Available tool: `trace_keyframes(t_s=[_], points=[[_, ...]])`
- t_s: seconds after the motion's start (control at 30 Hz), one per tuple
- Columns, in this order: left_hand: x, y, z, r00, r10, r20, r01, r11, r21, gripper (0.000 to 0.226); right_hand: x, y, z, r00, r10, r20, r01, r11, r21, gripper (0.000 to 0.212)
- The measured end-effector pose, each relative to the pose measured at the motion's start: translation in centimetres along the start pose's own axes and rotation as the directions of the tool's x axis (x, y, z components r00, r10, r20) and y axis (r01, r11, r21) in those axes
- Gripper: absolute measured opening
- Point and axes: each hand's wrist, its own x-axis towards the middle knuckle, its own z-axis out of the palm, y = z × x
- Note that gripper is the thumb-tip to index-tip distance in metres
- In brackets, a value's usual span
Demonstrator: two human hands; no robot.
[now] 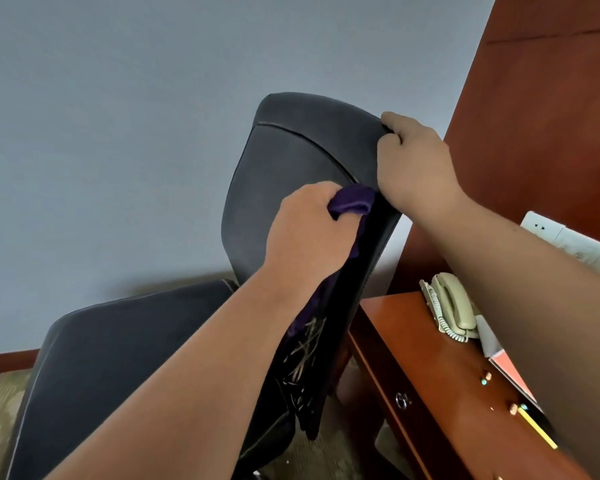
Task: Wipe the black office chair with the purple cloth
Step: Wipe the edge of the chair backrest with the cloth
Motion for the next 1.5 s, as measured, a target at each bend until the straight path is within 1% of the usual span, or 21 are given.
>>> trace_keyframes(t_s=[0.07, 0.13, 0.27, 0.37, 0.4, 0.47, 0.53, 0.6, 0.7, 0.73, 0.83, 0.93, 1.0, 1.07, 1.13, 1.2, 1.27, 1.33, 1.43, 1.47, 1.5], points=[[1.2, 1.0, 0.3, 1.0, 0.011, -0.006, -0.011, 1.0, -0.024, 0.021, 0.1, 0.2, 0.0, 1.0, -0.001, 0.005, 0.001, 1.0, -0.012, 0.039], [1.0, 0.6, 0.7, 1.0, -0.009, -0.015, 0.008, 0.999, -0.052, 0.022, 0.2, 0.3, -0.1, 1.0, 0.003, 0.018, -0.003, 1.0, -0.009, 0.039], [-1.9, -2.1, 1.3, 0.994, -0.11, 0.003, 0.11, 0.99, -0.091, 0.027, 0.1, 0.2, 0.0, 1.0, 0.017, 0.002, -0.017, 1.0, 0.019, 0.041], [-4.0, -4.0, 1.1, 0.982, -0.185, 0.029, 0.187, 0.973, -0.132, 0.027, 0.1, 0.5, 0.2, 1.0, -0.015, -0.003, 0.015, 1.0, 0.016, 0.035], [-4.3, -4.1, 0.9, 0.98, -0.197, 0.029, 0.199, 0.97, -0.138, 0.026, 0.1, 0.5, 0.3, 1.0, -0.018, -0.004, 0.018, 1.0, 0.016, 0.034], [-4.0, -3.2, 0.6, 0.98, -0.197, 0.025, 0.198, 0.969, -0.145, 0.023, 0.3, 0.6, 0.4, 1.0, -0.006, -0.001, 0.006, 1.0, 0.028, 0.04], [-2.7, -1.2, 0.5, 0.989, -0.15, -0.013, 0.146, 0.978, -0.15, 0.021, 0.3, 0.6, 0.5, 1.0, -0.008, 0.01, 0.008, 0.999, 0.044, 0.04], [-1.0, 1.2, 0.7, 0.997, -0.051, -0.064, 0.042, 0.991, -0.13, 0.018, 0.4, 0.7, 0.4, 0.999, -0.024, 0.021, 0.023, 0.999, 0.046, 0.031], [0.6, 3.1, 1.5, 0.997, 0.062, -0.055, -0.068, 0.991, -0.115, 0.01, 0.5, 1.1, 0.0, 0.999, -0.016, 0.043, 0.013, 0.998, 0.062, 0.032], [0.6, 2.8, 1.8, 0.996, 0.077, -0.04, -0.081, 0.99, -0.118, 0.009, 0.5, 1.2, -0.1, 0.999, -0.017, 0.045, 0.014, 0.998, 0.066, 0.03], [-0.2, 1.1, 1.8, 0.994, 0.11, -0.014, -0.111, 0.99, -0.084, 0.014, 0.6, 1.2, 0.2, 0.999, -0.024, 0.036, 0.022, 0.998, 0.061, 0.034], [-1.3, -0.1, 1.5, 0.988, 0.156, 0.005, -0.156, 0.987, -0.025, 0.011, 0.8, 1.2, 0.4, 0.999, -0.024, 0.03, 0.023, 0.999, 0.045, 0.025], [-2.4, -1.1, 1.4, 0.988, 0.152, 0.039, -0.153, 0.988, 0.012, 0.012, 0.8, 1.4, 0.3, 0.999, -0.028, 0.026, 0.027, 0.998, 0.054, 0.03], [-4.0, -2.4, 1.6, 0.991, 0.125, 0.047, -0.127, 0.991, 0.051, 0.01, 0.6, 1.5, 0.2, 0.999, -0.021, 0.027, 0.02, 0.998, 0.061, 0.037], [-5.4, -3.7, 1.8, 0.995, 0.095, 0.018, -0.096, 0.994, 0.048, 0.009, 0.5, 1.4, 0.2, 0.999, -0.027, 0.035, 0.024, 0.998, 0.064, 0.034], [-6.2, -4.6, 1.7, 1.0, 0.003, -0.01, -0.003, 1.0, -0.025, 0.009, 0.4, 1.3, 0.4, 0.999, -0.023, 0.025, 0.022, 0.998, 0.057, 0.028], [-6.8, -5.5, 1.4, 0.99, -0.136, -0.024, 0.133, 0.986, -0.105, 0.013, 0.3, 1.2, 0.3, 1.0, -0.016, 0.01, 0.015, 0.999, 0.042, 0.023], [-7.8, -7.2, 1.0, 0.961, -0.275, -0.037, 0.268, 0.954, -0.137, 0.015, 0.0, 1.1, 0.2, 1.0, -0.017, 0.002, 0.017, 1.0, 0.021, 0.023], [-9.7, -9.6, 0.4, 0.876, -0.483, 0.0, 0.476, 0.863, -0.17, 0.018, -0.4, 0.6, 0.1, 0.999, -0.041, -0.013, 0.041, 0.999, -0.001, 0.023], [-10.1, -10.0, 0.3, 0.852, -0.523, 0.022, 0.517, 0.835, -0.188, 0.02, -0.4, 0.4, 0.2, 0.999, -0.037, -0.018, 0.037, 0.999, -0.005, 0.021], [-10.4, -10.1, 0.2, 0.843, -0.535, 0.044, 0.532, 0.82, -0.21, 0.021, -0.5, 0.3, 0.2, 0.999, -0.032, -0.023, 0.032, 0.999, -0.004, 0.017]])
